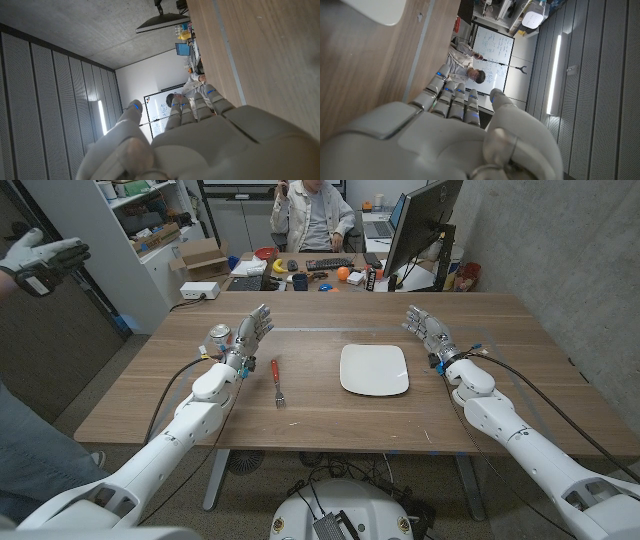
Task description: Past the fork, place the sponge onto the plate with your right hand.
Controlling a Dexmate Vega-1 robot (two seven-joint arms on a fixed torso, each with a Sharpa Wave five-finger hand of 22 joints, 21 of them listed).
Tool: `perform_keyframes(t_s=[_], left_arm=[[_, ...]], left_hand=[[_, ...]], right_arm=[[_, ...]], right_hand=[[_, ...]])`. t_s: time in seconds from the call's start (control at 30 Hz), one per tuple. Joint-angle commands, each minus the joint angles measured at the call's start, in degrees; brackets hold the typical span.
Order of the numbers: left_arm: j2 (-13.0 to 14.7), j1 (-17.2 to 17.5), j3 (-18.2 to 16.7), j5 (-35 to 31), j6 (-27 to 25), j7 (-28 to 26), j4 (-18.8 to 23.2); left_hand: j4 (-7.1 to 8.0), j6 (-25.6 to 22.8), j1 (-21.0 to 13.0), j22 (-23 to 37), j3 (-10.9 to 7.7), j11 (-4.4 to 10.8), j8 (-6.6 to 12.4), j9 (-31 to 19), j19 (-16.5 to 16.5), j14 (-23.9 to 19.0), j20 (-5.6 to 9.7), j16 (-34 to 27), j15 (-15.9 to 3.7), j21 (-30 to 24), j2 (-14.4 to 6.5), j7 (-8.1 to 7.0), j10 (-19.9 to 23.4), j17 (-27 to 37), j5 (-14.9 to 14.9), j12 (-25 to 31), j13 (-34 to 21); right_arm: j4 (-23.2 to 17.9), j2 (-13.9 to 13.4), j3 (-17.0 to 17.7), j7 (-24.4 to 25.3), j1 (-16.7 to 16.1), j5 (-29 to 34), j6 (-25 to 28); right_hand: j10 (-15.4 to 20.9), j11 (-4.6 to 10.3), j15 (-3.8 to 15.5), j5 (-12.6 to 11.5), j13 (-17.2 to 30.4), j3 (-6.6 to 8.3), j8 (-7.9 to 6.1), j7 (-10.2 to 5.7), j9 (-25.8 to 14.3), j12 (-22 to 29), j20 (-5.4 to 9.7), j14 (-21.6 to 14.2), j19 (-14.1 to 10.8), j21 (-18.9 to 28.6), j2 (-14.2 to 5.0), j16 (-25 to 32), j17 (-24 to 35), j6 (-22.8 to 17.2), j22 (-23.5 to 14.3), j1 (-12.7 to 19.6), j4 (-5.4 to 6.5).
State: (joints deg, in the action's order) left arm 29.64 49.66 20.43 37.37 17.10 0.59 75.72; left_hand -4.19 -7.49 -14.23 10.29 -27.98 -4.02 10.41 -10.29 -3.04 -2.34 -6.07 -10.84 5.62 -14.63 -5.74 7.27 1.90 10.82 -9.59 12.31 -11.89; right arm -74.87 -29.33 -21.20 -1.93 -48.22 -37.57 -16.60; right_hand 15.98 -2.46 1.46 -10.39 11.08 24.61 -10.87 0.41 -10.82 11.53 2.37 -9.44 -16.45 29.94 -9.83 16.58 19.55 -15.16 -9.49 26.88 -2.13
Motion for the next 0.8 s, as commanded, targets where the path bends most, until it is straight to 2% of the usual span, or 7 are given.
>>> perform_keyframes(t_s=[0.03,0.17,0.4,0.57,0.73,0.8], left_arm=[[-0.17,0.26,0.04,0.03,-0.05,-0.39,0.23],[-0.28,0.09,0.18,-0.06,-0.12,-0.41,0.08],[0.33,0.44,-0.4,-0.63,0.31,-1.52,1.82],[0.96,0.62,-0.68,-0.58,-0.39,-1.82,2.47],[0.76,0.12,-0.6,-0.42,-0.29,-1.29,1.81],[0.73,0.07,-0.6,-0.39,-0.27,-1.24,1.74]], left_hand=[[0.09,-0.08,-0.54,0.12,-0.35,-0.26,0.41,-0.13,-0.08,0.09,-0.48,-0.29,0.5,-0.25,-0.01,0.29,0.02,0.13,-0.36,0.27,-0.3],[0.06,-0.08,-0.54,0.12,-0.36,-0.37,0.41,-0.13,-0.07,0.14,-0.49,-0.27,0.46,-0.19,-0.02,0.26,0.03,0.12,-0.36,0.27,-0.29],[0.02,-0.09,-0.54,0.13,-0.37,-0.32,0.42,-0.13,-0.15,0.11,-0.6,-0.28,0.46,-0.12,-0.05,0.26,0.01,0.12,-0.36,0.26,-0.28],[0.0,-0.15,-0.53,0.13,-0.38,-0.34,0.44,-0.13,-0.18,0.03,-0.69,-0.31,0.39,-0.06,-0.07,0.22,0.0,0.12,-0.35,0.26,-0.28],[-0.02,-0.15,-0.52,0.13,-0.4,-0.33,0.44,-0.13,-0.17,0.03,-0.73,-0.31,0.44,0.02,-0.11,0.19,0.01,0.12,-0.35,0.26,-0.28],[-0.03,-0.16,-0.52,0.14,-0.4,-0.34,0.44,-0.13,-0.17,0.0,-0.76,-0.32,0.41,0.05,-0.12,0.17,0.0,0.12,-0.35,0.26,-0.27]], right_arm=[[0.23,0.36,-0.22,-1.19,0.69,-0.25,-0.03],[0.04,0.26,-0.21,-1.07,0.64,0.01,-0.28],[-3.0,-2.36,-0.09,-0.04,-0.41,1.57,1.07],[-5.3,-3.19,1.04,1.17,-2.6,1.49,-0.09],[-10.96,-6.29,2.5,4.36,-7.0,2.93,0.43],[-11.26,-6.47,2.56,4.6,-7.18,3.1,0.59]], right_hand=[[0.43,-0.04,0.11,-0.31,0.21,0.26,-0.31,0.1,-0.12,0.23,0.51,-0.35,-0.54,0.25,0.08,0.24,0.1,-0.38,-0.13,0.57,-0.06],[0.42,-0.13,0.12,-0.31,0.22,0.24,-0.31,0.11,-0.12,0.22,0.47,-0.35,-0.57,0.14,0.05,0.23,0.09,-0.38,-0.13,0.56,-0.05],[0.44,-0.1,0.09,-0.31,0.22,0.21,-0.3,0.14,-0.12,0.23,0.46,-0.38,-0.61,-0.02,0.05,0.23,0.08,-0.36,-0.14,0.6,-0.09],[0.46,-0.06,0.08,-0.32,0.22,0.19,-0.3,0.21,-0.12,0.23,0.36,-0.43,-0.68,-0.11,0.02,0.25,0.08,-0.35,-0.14,0.62,-0.1],[0.54,-0.13,0.05,-0.33,0.23,0.19,-0.34,0.19,-0.12,0.25,0.43,-0.58,-0.85,-0.21,0.03,0.28,0.05,-0.44,-0.15,0.73,-0.21],[0.62,-0.12,0.0,-0.35,0.23,0.22,-0.36,0.21,-0.12,0.28,0.38,-0.68,-0.96,-0.23,0.05,0.31,0.02,-0.5,-0.15,0.85,-0.32]])
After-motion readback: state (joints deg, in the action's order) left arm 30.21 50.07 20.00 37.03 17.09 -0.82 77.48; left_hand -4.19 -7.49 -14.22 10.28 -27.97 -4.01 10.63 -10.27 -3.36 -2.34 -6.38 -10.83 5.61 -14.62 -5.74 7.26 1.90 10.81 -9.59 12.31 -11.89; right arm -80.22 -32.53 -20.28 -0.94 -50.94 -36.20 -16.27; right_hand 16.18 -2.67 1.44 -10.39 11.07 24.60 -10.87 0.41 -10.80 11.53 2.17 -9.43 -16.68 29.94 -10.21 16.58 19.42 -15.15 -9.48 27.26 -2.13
